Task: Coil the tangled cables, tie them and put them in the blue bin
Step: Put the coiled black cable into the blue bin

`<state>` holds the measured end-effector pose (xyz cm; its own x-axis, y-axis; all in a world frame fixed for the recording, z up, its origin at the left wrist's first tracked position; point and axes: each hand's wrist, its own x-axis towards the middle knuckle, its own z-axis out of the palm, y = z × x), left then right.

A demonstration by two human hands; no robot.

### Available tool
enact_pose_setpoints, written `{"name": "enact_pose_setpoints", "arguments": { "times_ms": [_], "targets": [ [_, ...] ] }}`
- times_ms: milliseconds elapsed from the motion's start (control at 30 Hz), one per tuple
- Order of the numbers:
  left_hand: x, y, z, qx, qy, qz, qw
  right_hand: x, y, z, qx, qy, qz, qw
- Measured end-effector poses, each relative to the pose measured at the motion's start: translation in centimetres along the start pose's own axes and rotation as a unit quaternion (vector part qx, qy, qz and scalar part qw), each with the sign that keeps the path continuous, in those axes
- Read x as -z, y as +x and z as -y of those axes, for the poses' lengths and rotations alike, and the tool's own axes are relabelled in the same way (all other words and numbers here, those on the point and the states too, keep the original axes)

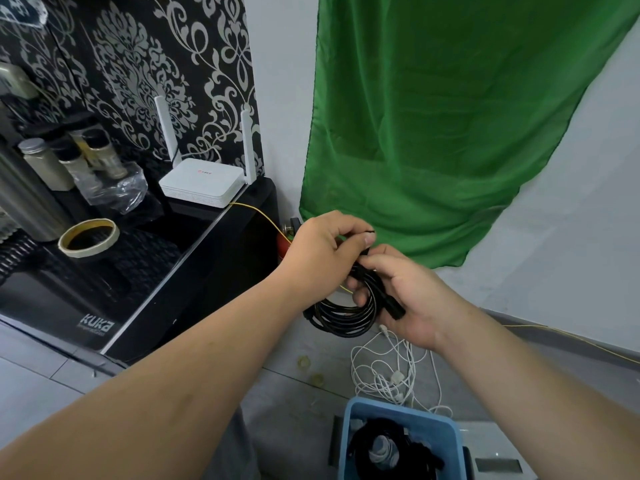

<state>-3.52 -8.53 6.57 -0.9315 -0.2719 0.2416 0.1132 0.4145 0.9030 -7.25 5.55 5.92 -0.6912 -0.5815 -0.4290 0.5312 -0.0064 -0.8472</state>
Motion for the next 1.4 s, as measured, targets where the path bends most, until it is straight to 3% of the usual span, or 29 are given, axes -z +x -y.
{"name": "enact_pose_setpoints", "arguments": {
  "times_ms": [200, 367, 467, 633, 900, 1400],
  "targets": [
    [0.3, 0.0, 0.0, 0.009, -0.053, 0.034, 0.998, 0.2, 0.1, 0.6, 0.039, -0.031, -0.04, 0.998],
    [0.9, 0.2, 0.3, 0.0, -0.004, 0.114, 0.993, 0.6, 0.2, 0.6, 0.048, -0.001, -0.067, 0.997],
    [1.1, 0.3, 0.5, -0.008, 0.025, 0.105, 0.994, 0.8, 0.0, 0.7, 0.051, 0.0, -0.068, 0.996],
    [1.2, 0.0, 0.4, 0.026, -0.017, 0.091, 0.995, 0.5, -0.3, 0.6, 0.068, -0.013, -0.053, 0.996],
    [0.8, -0.2, 0.1, -0.007, -0.017, 0.084, 0.996, 0.2, -0.6, 1.0, 0.061, -0.007, -0.071, 0.996],
    [0.1, -0.1, 0.5, -0.101, 0.15, 0.116, 0.977, 1.1, -0.1, 1.1, 0.062, -0.087, -0.141, 0.984]
  ]
}}
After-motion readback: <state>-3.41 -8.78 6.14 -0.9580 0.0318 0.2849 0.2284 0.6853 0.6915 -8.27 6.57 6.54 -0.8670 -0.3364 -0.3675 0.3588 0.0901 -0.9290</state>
